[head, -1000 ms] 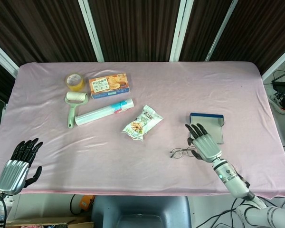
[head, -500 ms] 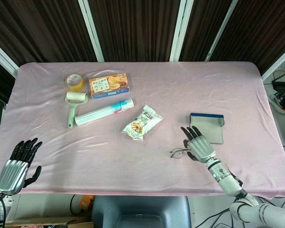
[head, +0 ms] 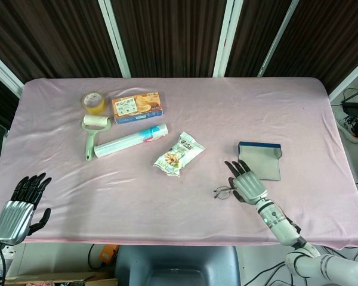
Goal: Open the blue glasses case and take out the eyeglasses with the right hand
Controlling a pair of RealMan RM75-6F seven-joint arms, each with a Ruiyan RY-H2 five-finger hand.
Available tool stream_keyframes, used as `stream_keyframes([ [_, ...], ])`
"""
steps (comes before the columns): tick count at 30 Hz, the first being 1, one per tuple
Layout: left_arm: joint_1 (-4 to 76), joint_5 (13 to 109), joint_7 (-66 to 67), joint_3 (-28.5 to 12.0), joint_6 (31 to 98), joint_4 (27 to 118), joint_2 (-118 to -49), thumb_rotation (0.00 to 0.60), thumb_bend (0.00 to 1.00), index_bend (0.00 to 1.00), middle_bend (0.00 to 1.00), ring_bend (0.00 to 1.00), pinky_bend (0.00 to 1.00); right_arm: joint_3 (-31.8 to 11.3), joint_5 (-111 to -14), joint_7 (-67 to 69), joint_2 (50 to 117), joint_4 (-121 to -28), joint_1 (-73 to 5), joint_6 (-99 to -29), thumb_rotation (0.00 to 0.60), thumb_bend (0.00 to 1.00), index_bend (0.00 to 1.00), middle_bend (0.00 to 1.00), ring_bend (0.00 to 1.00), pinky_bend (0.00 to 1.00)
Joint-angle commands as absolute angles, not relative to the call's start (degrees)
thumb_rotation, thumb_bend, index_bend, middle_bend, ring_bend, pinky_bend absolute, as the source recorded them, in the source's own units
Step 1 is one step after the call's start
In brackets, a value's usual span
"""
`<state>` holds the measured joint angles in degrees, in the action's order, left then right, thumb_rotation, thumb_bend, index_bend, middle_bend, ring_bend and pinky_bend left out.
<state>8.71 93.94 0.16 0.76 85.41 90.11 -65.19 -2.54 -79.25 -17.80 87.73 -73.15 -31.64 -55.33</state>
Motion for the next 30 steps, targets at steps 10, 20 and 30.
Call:
stream_keyframes([
  [10,8.52,94.09,-0.50,0.82,85.77,90.17,-64.92,0.600,0.42,0.00,0.00,0.00,0.00,-2.39,-79.19,-18.59,88.23,-73.29,-31.49,-56.07,0.600,0.60,0.77,0.14,0.00,0.00],
  [20,8.49,94.43,-1.56,0.95,85.91,90.15,-64.57,0.600,0.42,0.00,0.00,0.00,0.00,-6.60,-78.69,-18.84,89.39,-80.60,-33.73,-57.98,0.600,0.61,0.77,0.14,0.00,0.00],
  [30,8.16,94.32,-3.87,0.66,86.92,89.61,-63.74,0.600,0.42,0.00,0.00,0.00,0.00,-14.83,-66.58,-36.77,104.51,-81.87,-44.51,-53.56,0.600,0.61,0.75,0.14,0.00,0.00],
])
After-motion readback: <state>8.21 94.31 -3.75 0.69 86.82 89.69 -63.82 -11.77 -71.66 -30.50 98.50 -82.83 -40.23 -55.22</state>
